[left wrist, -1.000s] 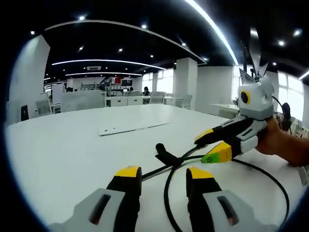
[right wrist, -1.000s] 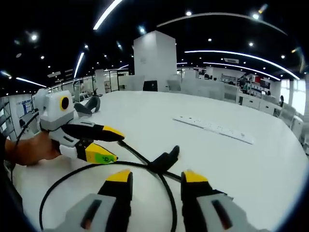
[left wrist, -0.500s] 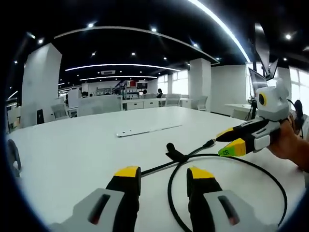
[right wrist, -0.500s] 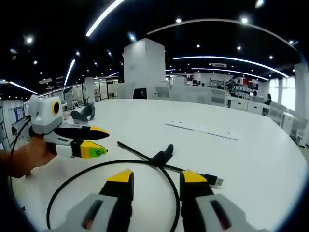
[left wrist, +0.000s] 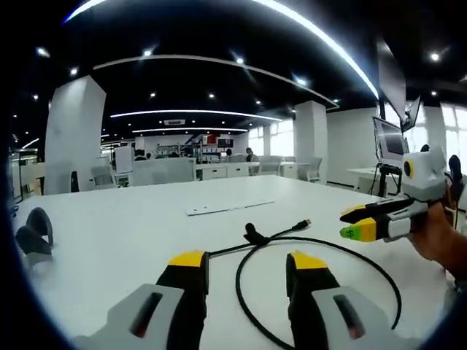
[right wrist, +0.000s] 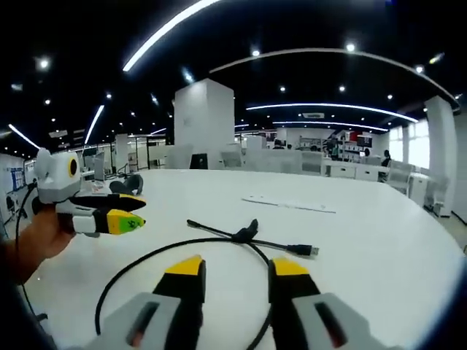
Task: Find the charging cable on the desk, coil it up and secure with Velcro.
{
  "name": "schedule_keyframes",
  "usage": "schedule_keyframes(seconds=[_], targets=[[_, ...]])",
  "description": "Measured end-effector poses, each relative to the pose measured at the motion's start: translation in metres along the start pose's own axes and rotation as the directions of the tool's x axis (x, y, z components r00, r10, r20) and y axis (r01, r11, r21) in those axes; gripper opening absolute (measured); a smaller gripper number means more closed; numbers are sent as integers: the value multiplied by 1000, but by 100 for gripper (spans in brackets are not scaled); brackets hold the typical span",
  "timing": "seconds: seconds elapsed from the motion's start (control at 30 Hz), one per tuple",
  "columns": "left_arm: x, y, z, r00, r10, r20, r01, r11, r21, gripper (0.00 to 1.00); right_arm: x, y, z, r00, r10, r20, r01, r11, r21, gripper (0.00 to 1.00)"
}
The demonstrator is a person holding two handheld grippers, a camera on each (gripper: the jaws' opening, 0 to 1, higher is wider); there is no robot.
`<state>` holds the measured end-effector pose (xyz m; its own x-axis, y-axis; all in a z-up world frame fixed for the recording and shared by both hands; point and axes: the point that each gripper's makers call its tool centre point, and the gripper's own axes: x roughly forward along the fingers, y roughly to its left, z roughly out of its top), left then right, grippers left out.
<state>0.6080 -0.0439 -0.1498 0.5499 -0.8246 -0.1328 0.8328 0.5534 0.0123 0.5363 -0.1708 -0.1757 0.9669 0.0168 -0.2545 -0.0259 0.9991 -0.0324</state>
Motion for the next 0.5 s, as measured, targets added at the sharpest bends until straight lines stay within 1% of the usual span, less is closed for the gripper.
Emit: schedule_keyframes(seconds=[0.07, 0.1, 0.13, 0.17, 0.27, 0.33, 0.4, 0.5], targets=[[-10, -3, 2, 1000, 16, 14, -15, 1000, -12, 42, -13, 6, 4, 1000, -18, 14, 18, 1000, -10, 35], [-15, -5, 4, 999, 24, 28, -23, 999, -26, 42, -16, 3, 9, 999, -22, 28, 22, 1000, -10, 35], [-21, -6, 5, 999, 34, 40, -33, 999, -32, 41, -22, 5, 13, 999, -24, 42, 24, 1000, -9, 35], [-24, -8, 5, 998, 36, 45, -34, 999, -30, 41, -24, 5, 14, 999, -25, 47, 25, 1000, -9, 35], [-36, -9, 4, 994, 83, 74, -82, 997, -10, 41, -44, 12, 14, 997, -36, 74, 36, 999, 7, 35], [-44, -10, -1, 992, 102, 77, -100, 995, -31, 41, -49, 14, 12, 996, -38, 78, 37, 999, 22, 35], [-51, -10, -3, 990, 115, 83, -113, 993, -34, 41, -55, 18, 10, 996, -37, 75, 35, 999, 26, 35], [-63, -13, -6, 990, 118, 75, -116, 993, -35, 41, -66, 22, 10, 995, -59, 82, 58, 998, 9, 36]])
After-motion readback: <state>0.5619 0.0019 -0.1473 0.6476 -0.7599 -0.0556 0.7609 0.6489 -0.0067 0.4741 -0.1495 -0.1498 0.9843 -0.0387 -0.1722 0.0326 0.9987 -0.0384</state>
